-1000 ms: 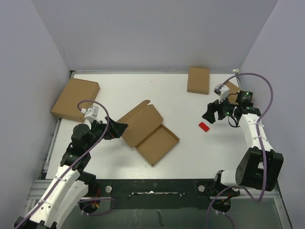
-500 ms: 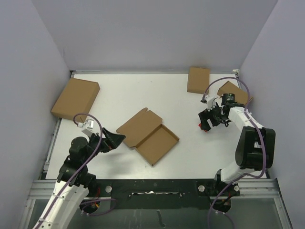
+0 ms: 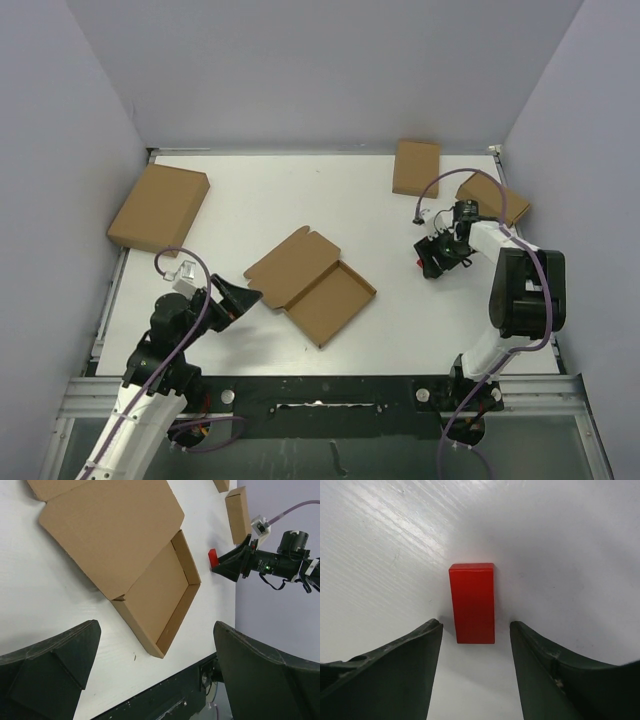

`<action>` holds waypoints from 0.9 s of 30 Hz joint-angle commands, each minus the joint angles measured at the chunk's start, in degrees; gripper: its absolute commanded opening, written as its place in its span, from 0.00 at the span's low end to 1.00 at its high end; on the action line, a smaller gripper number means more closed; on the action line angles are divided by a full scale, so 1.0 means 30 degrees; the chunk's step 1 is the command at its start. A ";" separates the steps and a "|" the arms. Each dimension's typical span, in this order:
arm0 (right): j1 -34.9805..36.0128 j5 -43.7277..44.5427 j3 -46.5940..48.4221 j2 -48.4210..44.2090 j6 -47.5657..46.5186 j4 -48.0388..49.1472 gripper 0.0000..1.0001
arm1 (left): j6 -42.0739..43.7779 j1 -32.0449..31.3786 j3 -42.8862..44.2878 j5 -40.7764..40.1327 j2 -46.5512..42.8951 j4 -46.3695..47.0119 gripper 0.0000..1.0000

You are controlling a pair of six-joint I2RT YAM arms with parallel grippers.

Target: Fold the paper box

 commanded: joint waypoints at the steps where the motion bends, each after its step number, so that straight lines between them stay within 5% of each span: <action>1: 0.0133 0.0009 0.0780 0.0051 -0.0114 0.0349 0.54 | -0.0859 0.0101 0.0391 -0.0184 -0.0042 -0.0527 0.98; 7: 0.0038 -0.0406 0.0897 -0.0054 -0.0136 0.0198 0.23 | -0.1707 0.0103 0.0251 0.0075 -0.0361 -0.1332 0.98; 13: -0.0694 -0.3121 0.0632 -0.2139 -0.0262 -0.0520 0.07 | -0.2416 0.0103 0.0272 0.0101 -0.1165 -0.1597 0.98; 22: -0.0429 -0.8028 0.1270 -0.5333 -0.2624 -0.3694 0.00 | -0.1850 0.0097 0.0596 0.1436 0.0025 -0.0937 0.98; 27: 0.2419 -0.8984 0.1746 -0.5798 -0.4287 -0.4993 0.00 | -0.1144 0.0124 0.0951 0.1319 0.0060 -0.1258 0.98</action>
